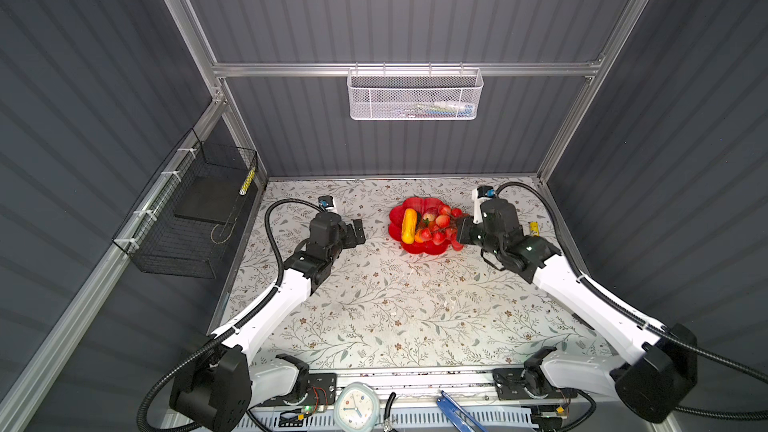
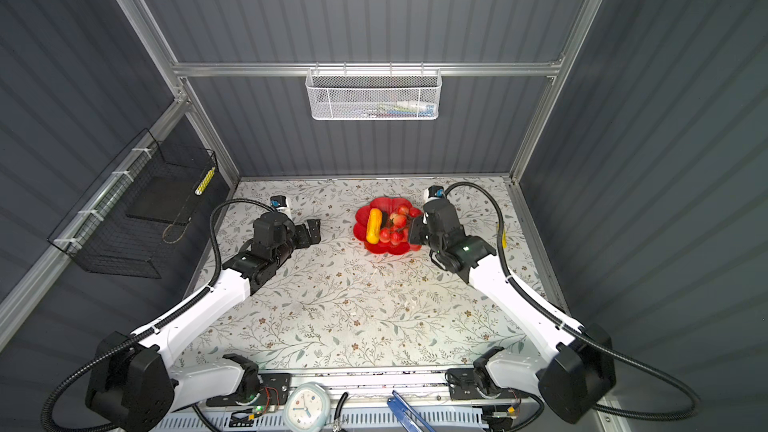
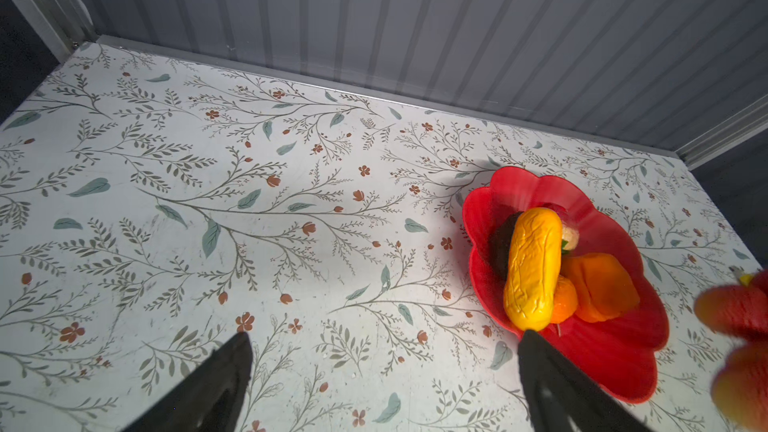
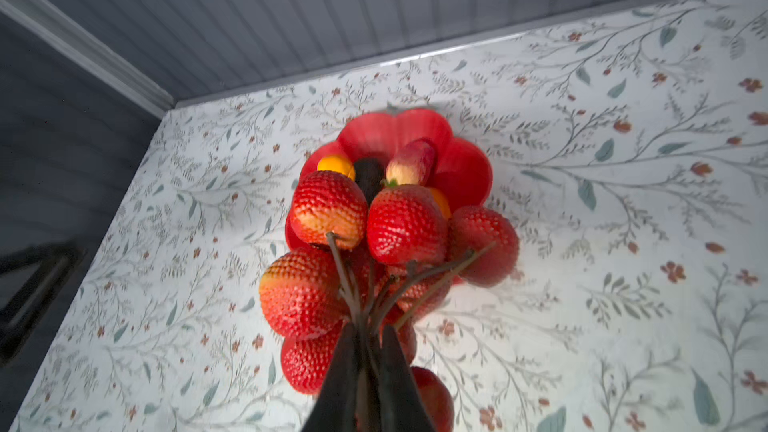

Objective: Place and organize the fake fruits in the fruit bowl
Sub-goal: 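Lift the strawberry bunch and lay it on top of the bowl with the right gripper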

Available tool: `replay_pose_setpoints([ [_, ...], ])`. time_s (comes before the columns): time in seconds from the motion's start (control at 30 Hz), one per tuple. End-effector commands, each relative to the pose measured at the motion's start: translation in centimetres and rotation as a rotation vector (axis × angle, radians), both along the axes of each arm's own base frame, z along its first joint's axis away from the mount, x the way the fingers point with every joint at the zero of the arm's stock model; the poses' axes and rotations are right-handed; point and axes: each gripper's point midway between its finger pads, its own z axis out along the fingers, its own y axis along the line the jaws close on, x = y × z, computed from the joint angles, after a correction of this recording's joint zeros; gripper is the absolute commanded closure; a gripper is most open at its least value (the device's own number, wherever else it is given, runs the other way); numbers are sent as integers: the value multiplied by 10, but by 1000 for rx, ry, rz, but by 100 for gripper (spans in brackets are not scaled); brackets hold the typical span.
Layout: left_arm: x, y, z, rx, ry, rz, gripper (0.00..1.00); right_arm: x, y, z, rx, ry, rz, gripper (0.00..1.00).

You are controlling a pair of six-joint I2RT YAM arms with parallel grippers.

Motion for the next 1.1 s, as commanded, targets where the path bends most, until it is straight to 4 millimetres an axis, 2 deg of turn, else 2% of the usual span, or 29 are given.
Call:
replay_pose_setpoints([
  [0.0, -2, -6, 17, -17, -37, -55, 0, 37, 11, 31, 20, -110, 42, 100],
  [0.2, -11, -29, 23, -56, -47, -200, 0, 92, 26, 20, 15, -93, 75, 100],
  [0.37, -19, -45, 26, -93, -49, -296, 0, 129, 44, -7, 32, -49, 107, 100],
  [0.43, -21, -48, 28, -103, -50, -318, 0, 141, 49, -23, 38, -12, 113, 100],
  [0.57, -21, -49, 28, -104, -46, -323, 0, 147, 51, -50, 43, 39, 110, 100],
  [0.73, -19, -51, 27, -104, -44, -327, 0, 137, 48, -78, 52, 97, 98, 100],
  [0.8, -17, -53, 25, -104, -40, -331, 0, 133, 46, -85, 55, 113, 99, 91],
  [0.9, -15, -55, 24, -105, -35, -337, 0, 127, 45, -89, 58, 126, 104, 70],
  [1.07, -14, -54, 26, -100, -39, -331, 0, 120, 39, -81, 54, 111, 91, 46],
])
